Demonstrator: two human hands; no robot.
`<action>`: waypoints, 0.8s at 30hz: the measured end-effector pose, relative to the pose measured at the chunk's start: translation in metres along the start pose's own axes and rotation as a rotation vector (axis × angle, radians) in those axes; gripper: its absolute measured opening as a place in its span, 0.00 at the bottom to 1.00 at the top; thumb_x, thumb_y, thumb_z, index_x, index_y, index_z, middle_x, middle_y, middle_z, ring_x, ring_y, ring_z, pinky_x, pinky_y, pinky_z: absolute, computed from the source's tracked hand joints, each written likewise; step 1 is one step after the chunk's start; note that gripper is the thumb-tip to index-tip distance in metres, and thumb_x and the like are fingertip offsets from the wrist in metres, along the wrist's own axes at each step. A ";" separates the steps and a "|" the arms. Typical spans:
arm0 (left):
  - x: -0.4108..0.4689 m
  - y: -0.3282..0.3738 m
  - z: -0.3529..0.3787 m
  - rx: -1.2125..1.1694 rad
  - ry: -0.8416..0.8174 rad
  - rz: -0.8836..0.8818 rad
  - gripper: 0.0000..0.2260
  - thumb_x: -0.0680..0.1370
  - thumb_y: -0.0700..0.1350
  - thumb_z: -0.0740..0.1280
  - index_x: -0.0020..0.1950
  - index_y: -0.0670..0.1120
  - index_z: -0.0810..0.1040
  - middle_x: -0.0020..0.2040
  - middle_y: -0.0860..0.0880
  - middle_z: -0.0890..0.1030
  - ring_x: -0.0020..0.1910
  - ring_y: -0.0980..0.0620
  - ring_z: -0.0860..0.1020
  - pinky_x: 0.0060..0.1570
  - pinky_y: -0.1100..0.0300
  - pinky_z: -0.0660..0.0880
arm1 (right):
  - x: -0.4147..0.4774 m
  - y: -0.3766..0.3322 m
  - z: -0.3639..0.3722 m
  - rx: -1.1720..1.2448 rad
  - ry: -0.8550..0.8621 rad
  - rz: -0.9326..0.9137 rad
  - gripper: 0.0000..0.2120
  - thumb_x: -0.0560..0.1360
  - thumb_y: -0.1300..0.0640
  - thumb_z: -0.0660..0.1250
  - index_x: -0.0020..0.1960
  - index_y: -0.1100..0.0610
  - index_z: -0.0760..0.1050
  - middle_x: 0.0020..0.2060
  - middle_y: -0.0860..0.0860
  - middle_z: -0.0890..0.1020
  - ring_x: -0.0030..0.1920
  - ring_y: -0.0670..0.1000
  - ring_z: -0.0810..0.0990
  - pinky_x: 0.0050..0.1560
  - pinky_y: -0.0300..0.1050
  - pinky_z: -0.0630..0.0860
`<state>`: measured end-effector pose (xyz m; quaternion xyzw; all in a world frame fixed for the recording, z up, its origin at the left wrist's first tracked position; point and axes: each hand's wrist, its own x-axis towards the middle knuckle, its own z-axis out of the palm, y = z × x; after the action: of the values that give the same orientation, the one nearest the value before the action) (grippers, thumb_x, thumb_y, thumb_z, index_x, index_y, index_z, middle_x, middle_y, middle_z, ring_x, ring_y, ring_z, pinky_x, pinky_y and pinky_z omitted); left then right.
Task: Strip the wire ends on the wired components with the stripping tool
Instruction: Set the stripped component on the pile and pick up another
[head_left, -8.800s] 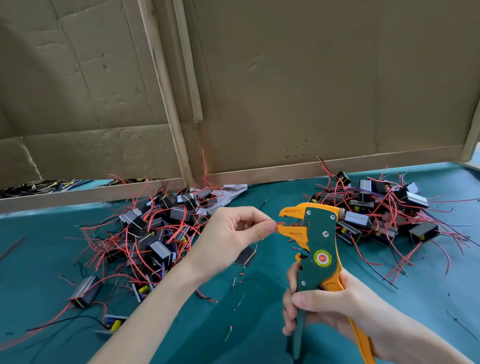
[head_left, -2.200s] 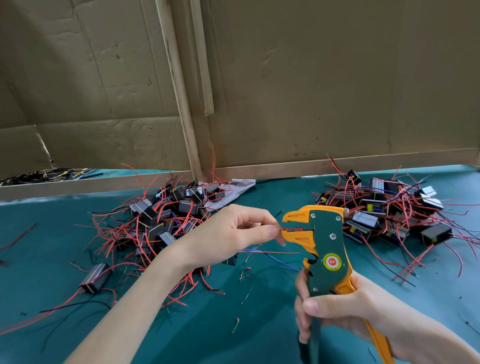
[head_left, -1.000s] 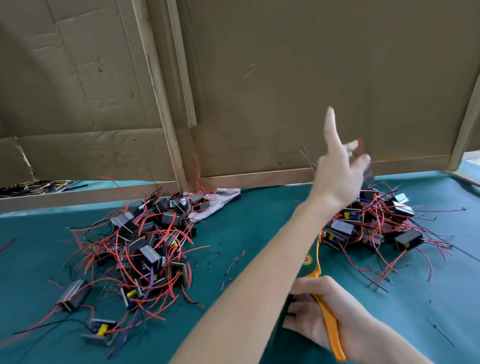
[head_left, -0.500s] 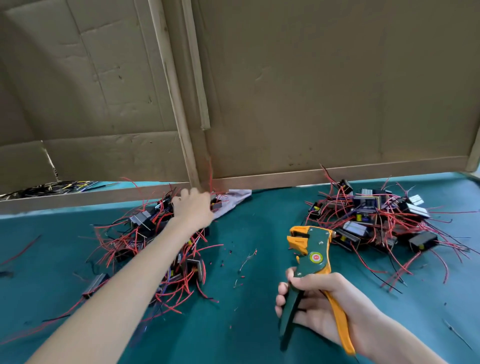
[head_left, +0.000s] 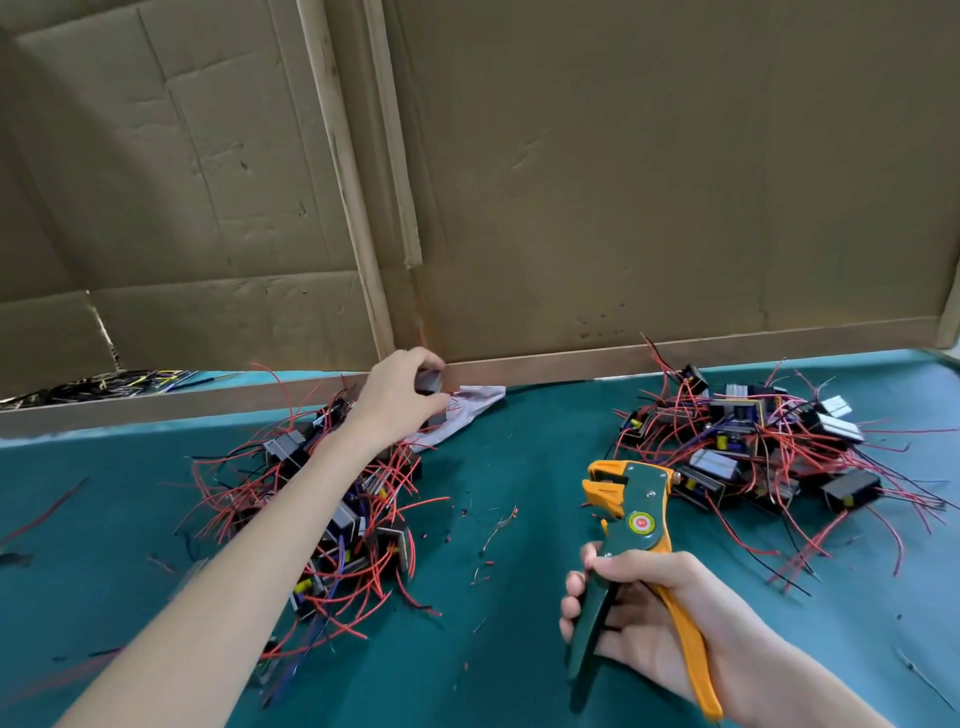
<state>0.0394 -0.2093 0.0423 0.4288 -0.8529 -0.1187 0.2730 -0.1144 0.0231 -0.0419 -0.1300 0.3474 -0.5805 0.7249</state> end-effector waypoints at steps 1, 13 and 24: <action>-0.006 0.011 -0.002 -0.135 0.048 0.040 0.16 0.74 0.40 0.71 0.61 0.45 0.76 0.58 0.49 0.77 0.57 0.52 0.74 0.53 0.67 0.66 | 0.001 0.000 -0.001 0.001 0.000 -0.006 0.14 0.53 0.68 0.75 0.37 0.64 0.77 0.37 0.64 0.78 0.34 0.63 0.79 0.39 0.57 0.80; -0.070 0.053 0.042 -0.639 -0.026 0.012 0.13 0.76 0.39 0.70 0.60 0.45 0.78 0.52 0.51 0.82 0.51 0.54 0.80 0.56 0.60 0.75 | 0.008 -0.009 -0.016 0.050 0.018 -0.157 0.17 0.51 0.66 0.81 0.37 0.63 0.80 0.38 0.63 0.79 0.37 0.63 0.80 0.43 0.58 0.79; -0.086 0.038 0.061 0.221 -0.299 -0.135 0.16 0.81 0.53 0.59 0.45 0.43 0.79 0.43 0.45 0.82 0.48 0.43 0.78 0.44 0.55 0.72 | 0.001 -0.019 -0.011 0.054 0.058 -0.225 0.05 0.60 0.67 0.72 0.36 0.63 0.79 0.36 0.62 0.79 0.35 0.62 0.80 0.40 0.56 0.81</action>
<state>0.0209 -0.1202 -0.0222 0.4898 -0.8612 -0.1048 0.0863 -0.1356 0.0188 -0.0396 -0.1317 0.3360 -0.6706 0.6481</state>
